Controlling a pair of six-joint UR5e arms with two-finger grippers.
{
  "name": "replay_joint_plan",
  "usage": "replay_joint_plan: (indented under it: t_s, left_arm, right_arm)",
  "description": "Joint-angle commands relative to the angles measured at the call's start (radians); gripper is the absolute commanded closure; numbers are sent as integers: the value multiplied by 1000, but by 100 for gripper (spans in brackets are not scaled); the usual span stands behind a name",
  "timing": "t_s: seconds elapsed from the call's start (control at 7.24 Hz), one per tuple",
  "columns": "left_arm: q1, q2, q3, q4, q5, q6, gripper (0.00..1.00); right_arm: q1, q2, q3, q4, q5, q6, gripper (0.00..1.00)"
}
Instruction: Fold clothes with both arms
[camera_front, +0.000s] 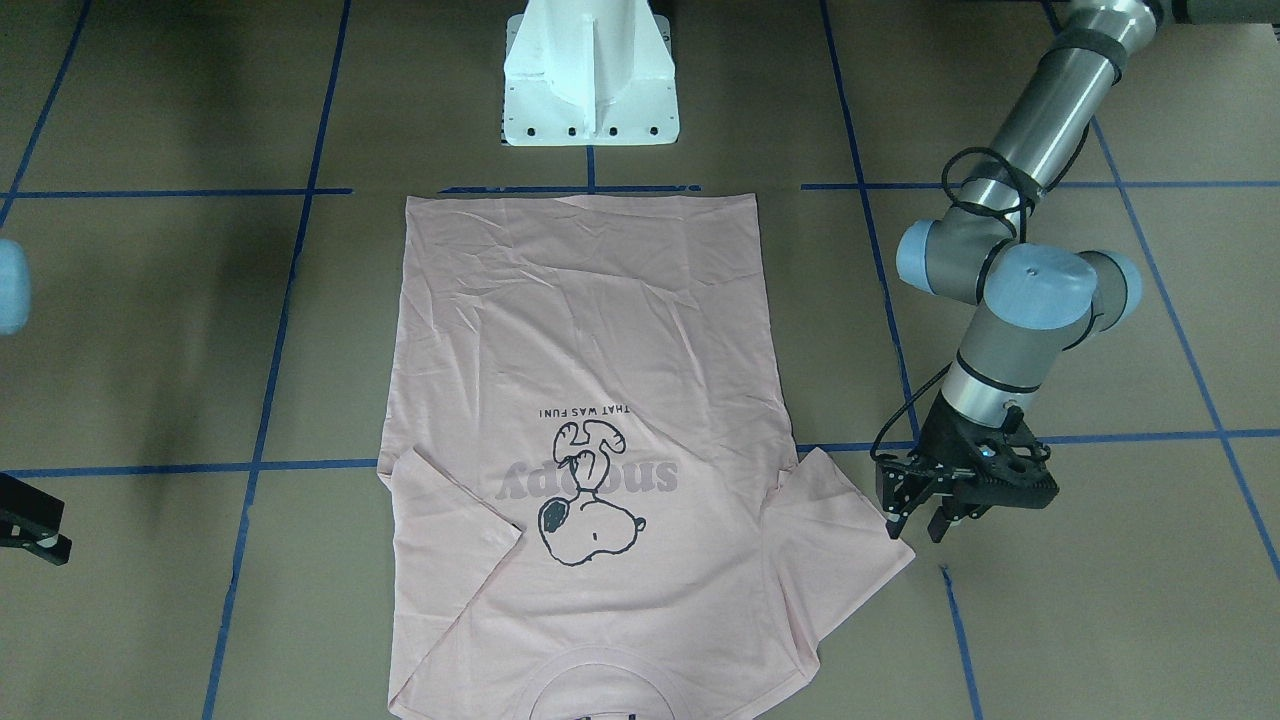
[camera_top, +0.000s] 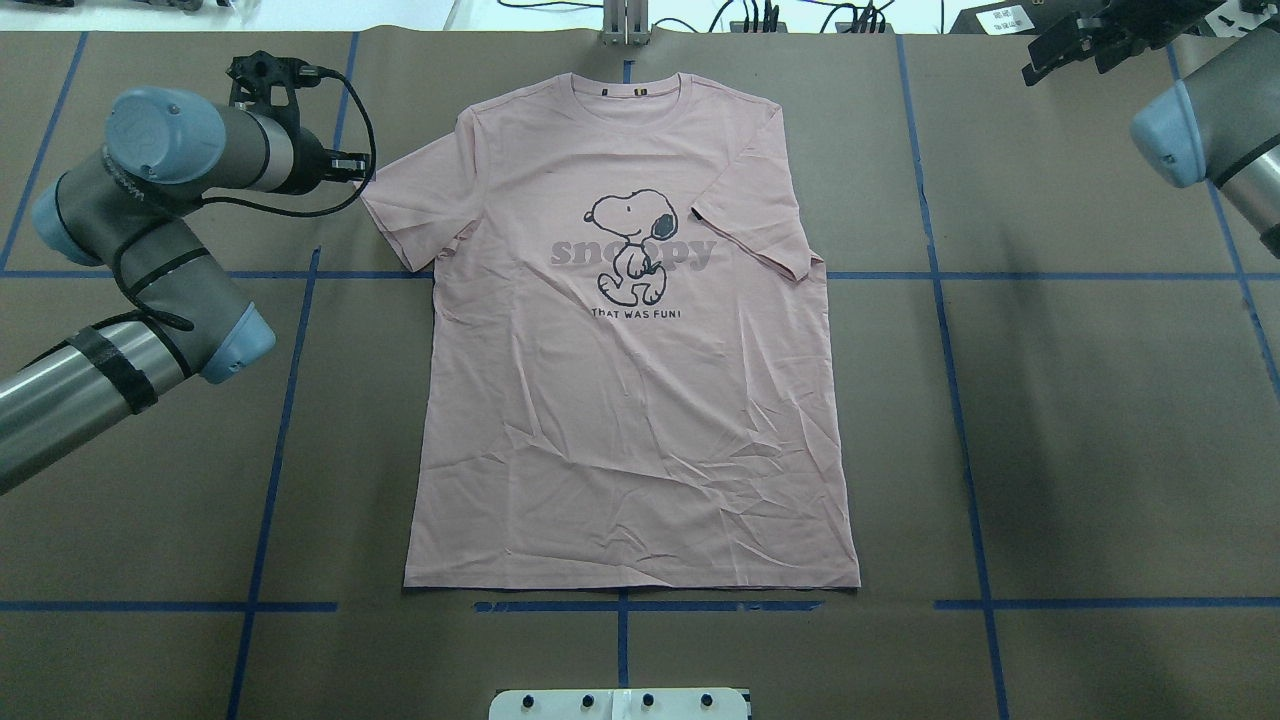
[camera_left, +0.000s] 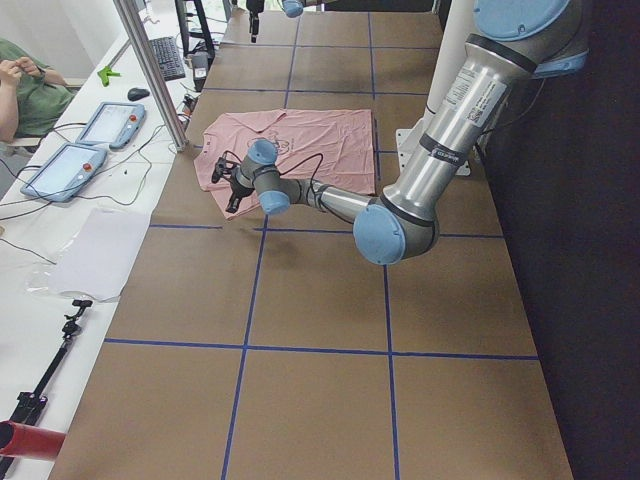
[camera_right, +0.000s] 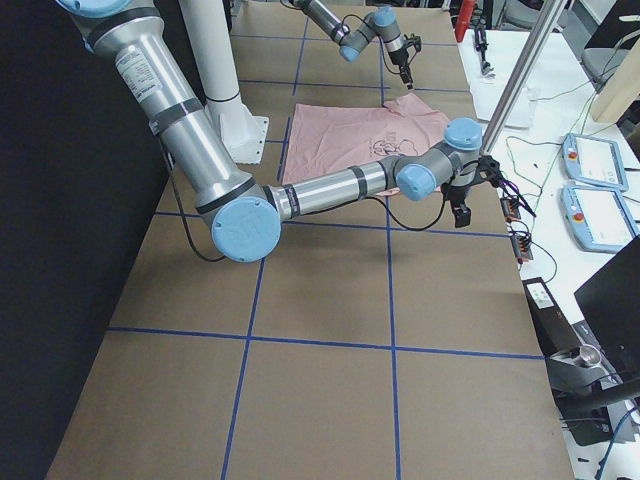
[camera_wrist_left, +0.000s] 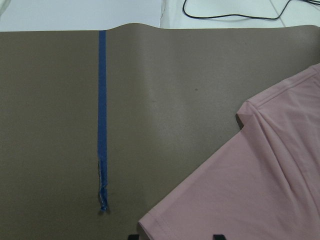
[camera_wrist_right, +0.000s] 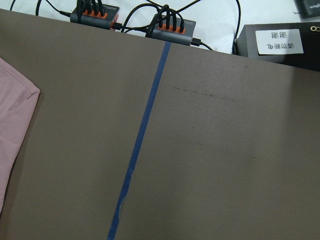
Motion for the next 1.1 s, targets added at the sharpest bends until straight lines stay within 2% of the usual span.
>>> replay_joint_plan:
  t_s: [0.0, 0.14, 0.83, 0.97]
  left_arm:
    - [3, -25, 72, -25, 20, -5, 50]
    - [4, -37, 100, -27, 38, -5, 50]
    - [27, -42, 111, -29, 38, -2, 56]
    - [29, -42, 111, -29, 38, -2, 73]
  right_arm:
    - [1, -2, 3, 1, -1, -1, 0]
    - [1, -2, 3, -1, 0, -1, 0]
    - [1, -7, 1, -1, -1, -1, 0]
    - [1, -7, 1, -1, -1, -1, 0]
